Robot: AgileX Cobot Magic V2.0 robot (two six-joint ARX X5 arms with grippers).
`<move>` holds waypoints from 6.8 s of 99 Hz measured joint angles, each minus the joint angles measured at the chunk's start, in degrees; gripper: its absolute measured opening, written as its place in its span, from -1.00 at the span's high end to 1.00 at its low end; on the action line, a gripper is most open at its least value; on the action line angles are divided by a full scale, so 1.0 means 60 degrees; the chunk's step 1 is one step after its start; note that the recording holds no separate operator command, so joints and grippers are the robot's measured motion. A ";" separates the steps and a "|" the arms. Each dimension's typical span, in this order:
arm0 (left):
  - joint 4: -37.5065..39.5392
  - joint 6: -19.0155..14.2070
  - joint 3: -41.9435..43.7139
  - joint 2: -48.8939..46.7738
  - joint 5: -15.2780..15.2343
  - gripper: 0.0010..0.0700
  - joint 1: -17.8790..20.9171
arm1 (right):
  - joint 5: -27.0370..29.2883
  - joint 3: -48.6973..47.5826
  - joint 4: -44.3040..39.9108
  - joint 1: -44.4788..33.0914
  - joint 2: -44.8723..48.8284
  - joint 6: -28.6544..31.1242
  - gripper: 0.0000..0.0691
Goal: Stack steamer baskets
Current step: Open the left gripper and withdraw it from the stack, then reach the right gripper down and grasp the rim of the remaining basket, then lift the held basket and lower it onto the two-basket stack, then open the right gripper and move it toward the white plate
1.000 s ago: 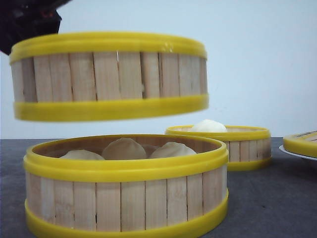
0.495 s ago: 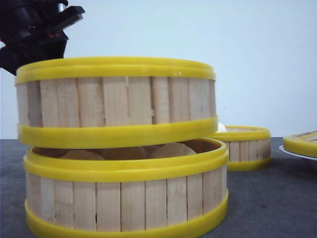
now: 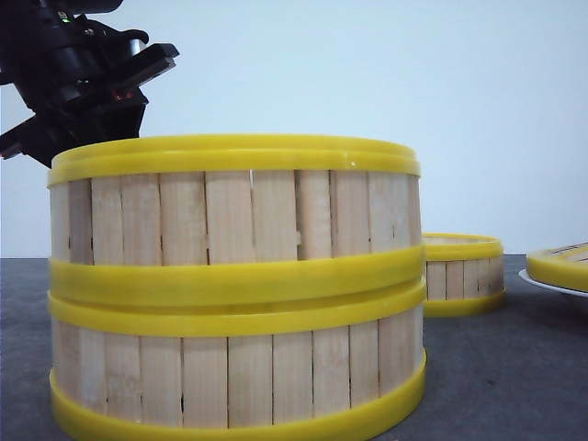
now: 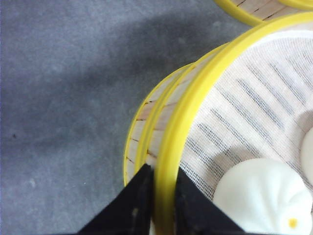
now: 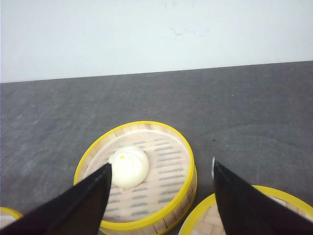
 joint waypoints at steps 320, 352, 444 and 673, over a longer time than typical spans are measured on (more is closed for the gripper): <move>0.0011 -0.1024 -0.3002 -1.0236 -0.0648 0.25 0.0412 | 0.1104 0.4095 0.0568 0.0302 1.0491 0.0834 0.92; -0.0186 -0.1024 -0.3002 -1.0236 -0.0648 0.25 0.0412 | 0.0943 0.5654 -0.0765 0.0270 0.8684 0.0474 0.92; -0.0178 -0.1020 -0.3002 -1.0236 -0.0648 0.25 0.0412 | -0.0834 0.5697 -0.4466 0.3985 0.5912 -0.1585 0.92; -0.0244 -0.1024 -0.3002 -1.0236 -0.0641 0.25 0.0412 | 0.0262 0.5697 -0.4670 0.5115 0.7876 -0.2007 0.19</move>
